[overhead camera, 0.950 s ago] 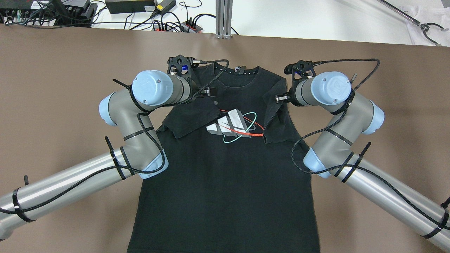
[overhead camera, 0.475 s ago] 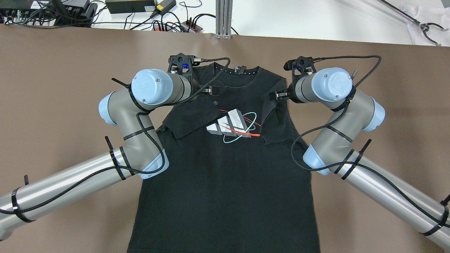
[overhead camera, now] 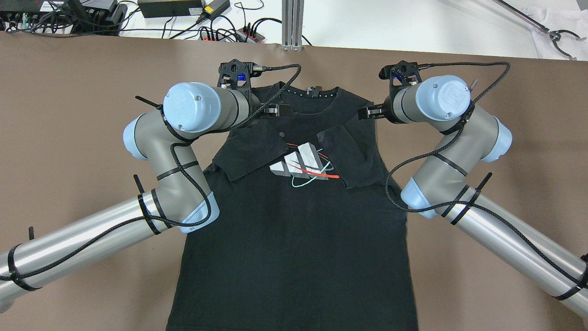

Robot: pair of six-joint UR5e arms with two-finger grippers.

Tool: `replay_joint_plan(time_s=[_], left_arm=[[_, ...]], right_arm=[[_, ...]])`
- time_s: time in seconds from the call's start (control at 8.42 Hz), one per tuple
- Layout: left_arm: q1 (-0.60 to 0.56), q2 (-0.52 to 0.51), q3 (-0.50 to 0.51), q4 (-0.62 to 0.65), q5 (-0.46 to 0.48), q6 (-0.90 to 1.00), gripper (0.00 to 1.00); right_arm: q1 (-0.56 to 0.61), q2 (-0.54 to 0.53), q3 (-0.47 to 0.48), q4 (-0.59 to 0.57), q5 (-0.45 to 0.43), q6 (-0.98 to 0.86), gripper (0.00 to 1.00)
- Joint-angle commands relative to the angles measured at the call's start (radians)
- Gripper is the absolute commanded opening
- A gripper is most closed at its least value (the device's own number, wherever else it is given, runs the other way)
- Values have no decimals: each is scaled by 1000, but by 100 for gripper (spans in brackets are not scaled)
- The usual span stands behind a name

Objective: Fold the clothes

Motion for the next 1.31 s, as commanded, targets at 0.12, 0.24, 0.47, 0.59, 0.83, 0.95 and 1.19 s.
replay_joint_plan(time_s=[0.12,0.24,0.47,0.59,0.83,0.95,1.19], left_arm=[[-1,-8,-3,-2,0,1,100],[-1,-8,-3,-2,0,3,100],[-1,-5,-1,0,2,3,100],[-3,-5,-1,0,-1,1,100],[-4,-7,-3,0,0,3,100],[-4,-8,-3,0,0,3,100],[-4,-10,-4,-2,-1,1,100]], right_arm=[[12,-2,-2,0,2,-11,94],[15,-2,2,2,12,-11,94],[24,-8,1,0,32,-22,94],[30,-11,-1,-1,35,-54,94],[33,-36,1,2,45,-79,94],[41,-39,1,2,45,-79,94],[88,-71,10,6,90,-80,94]])
